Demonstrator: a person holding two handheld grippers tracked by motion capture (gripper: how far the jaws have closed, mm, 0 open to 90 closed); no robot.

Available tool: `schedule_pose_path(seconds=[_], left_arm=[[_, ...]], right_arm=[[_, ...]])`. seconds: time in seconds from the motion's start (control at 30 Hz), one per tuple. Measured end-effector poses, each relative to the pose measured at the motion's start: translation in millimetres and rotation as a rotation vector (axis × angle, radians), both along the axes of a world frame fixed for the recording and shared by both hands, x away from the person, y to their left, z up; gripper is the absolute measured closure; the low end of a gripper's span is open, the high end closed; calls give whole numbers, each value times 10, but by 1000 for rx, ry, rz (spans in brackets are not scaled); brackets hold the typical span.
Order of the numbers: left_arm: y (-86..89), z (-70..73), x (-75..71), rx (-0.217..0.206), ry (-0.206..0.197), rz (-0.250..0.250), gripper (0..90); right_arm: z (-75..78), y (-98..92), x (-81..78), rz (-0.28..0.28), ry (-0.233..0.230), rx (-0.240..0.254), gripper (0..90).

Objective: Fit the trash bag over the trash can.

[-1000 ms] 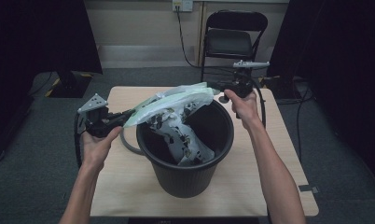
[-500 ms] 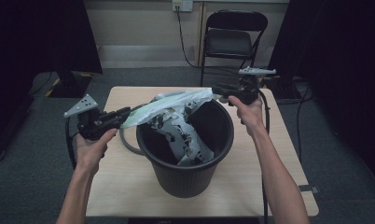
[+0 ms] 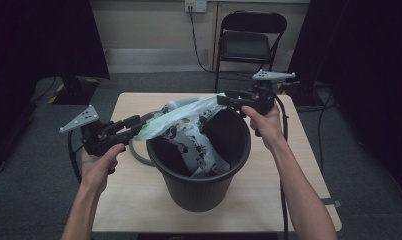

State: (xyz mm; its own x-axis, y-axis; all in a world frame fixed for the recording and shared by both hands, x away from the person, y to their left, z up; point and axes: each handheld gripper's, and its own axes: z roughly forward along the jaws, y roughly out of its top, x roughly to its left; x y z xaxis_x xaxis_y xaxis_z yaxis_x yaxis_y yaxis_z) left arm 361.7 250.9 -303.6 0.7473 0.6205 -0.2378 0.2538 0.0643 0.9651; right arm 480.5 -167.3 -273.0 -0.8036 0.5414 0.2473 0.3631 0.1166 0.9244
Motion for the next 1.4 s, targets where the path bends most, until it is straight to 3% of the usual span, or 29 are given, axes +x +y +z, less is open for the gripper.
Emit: schedule_pose_path(seconds=[0.13, 0.27, 0.33, 0.43, 0.57, 0.7, 0.83, 0.93, 1.07, 1.13, 1.2, 1.27, 1.33, 1.4], left_arm=[[-42, 66, -47, 29, -29, -61, 505], [-121, 104, 15, 38, -42, -55, 472], [-156, 91, 65, 58, -41, -40, 470], [-203, 41, 87, 73, -19, -61, 461], [-205, 23, 42, 58, -23, -77, 461], [-207, 26, -5, 74, -11, -79, 463], [-189, 29, -81, 71, -9, -88, 480], [-168, 75, -99, 79, -32, -95, 510], [-166, 144, 39, 58, -36, -60, 534], [-196, 140, 145, 76, -19, -41, 539], [-237, 105, 215, 97, 10, -54, 540], [-266, 80, 209, 111, 9, -60, 590], [-255, 94, 160, 113, -9, -26, 652], [-201, 112, 135, 100, -13, -22, 775]], right_arm=[[15, 25, -8, 46, -22, -7, 798], [45, 13, -83, 37, -50, -18, 880], [46, -23, -138, 39, -63, -13, 884], [31, -125, -231, 29, -83, 0, 883], [1, -303, -366, 0, -109, 31, 883], [-35, -403, -498, -19, -142, 21, 883], [-90, -470, -606, -21, -147, 23, 884], [-141, -467, -618, -27, -145, 26, 884], [-147, -458, -589, -31, -140, 33, 884], [-141, -453, -587, -33, -141, 28, 884], [-137, -453, -588, -34, -144, 28, 883], [-135, -454, -589, -33, -145, 27, 883], [-136, -451, -587, -34, -146, 28, 882], [-134, -443, -584, -37, -144, 29, 882]])
